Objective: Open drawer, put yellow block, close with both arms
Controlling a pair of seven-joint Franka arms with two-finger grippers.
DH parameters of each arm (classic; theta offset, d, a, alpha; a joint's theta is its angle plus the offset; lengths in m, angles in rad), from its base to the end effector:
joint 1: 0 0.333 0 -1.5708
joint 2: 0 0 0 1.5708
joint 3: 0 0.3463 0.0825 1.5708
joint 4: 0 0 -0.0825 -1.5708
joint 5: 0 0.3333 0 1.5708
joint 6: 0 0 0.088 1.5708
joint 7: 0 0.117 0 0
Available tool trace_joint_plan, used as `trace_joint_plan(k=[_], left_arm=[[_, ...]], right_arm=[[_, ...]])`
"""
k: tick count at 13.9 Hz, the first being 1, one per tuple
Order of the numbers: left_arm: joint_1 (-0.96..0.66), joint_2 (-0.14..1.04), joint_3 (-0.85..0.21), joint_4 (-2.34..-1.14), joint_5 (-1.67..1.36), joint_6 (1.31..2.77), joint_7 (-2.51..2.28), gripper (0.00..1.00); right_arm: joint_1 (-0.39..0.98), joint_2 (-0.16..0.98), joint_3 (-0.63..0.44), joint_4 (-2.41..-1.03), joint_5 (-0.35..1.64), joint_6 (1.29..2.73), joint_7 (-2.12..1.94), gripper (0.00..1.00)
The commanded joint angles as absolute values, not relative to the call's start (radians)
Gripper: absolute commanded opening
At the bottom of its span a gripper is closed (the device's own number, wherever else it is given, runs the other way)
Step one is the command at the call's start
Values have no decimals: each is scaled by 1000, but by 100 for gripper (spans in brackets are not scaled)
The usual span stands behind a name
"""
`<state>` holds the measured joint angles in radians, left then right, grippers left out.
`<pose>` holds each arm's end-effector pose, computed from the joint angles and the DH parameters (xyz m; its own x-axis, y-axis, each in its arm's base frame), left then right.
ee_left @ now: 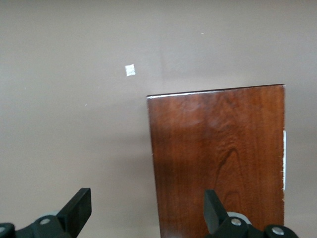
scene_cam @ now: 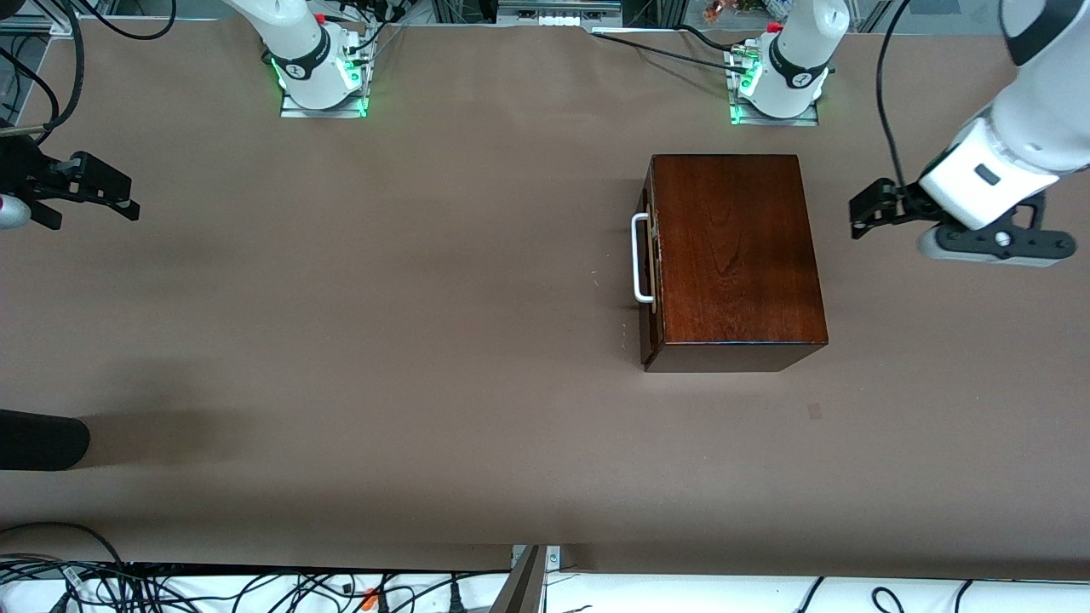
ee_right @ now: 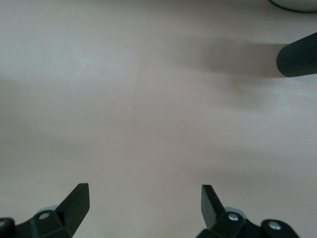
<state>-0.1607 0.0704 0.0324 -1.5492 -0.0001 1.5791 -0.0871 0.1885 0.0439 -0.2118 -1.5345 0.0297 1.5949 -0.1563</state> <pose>0.5223 -0.0681 0.6183 0.9984 -0.0411 -0.0401 -0.0413 -0.9991 -0.0057 0.5212 -0.0058 0.6403 0.9910 0.1322 0.0204 0.1326 -0.9910 -0.0175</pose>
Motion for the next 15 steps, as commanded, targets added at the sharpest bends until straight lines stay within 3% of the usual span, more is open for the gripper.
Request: trace_joint_plan(k=[1,15], left_arm=[[-137,17,40,-1617,-21,1611,-97,100],[-135,29,37,-1600,-15,1612,-104,100]], right_arm=[[178,48,-204,-1520,37,1591,-146,100],[178,48,-206,-1520,37,1591,-146,100]])
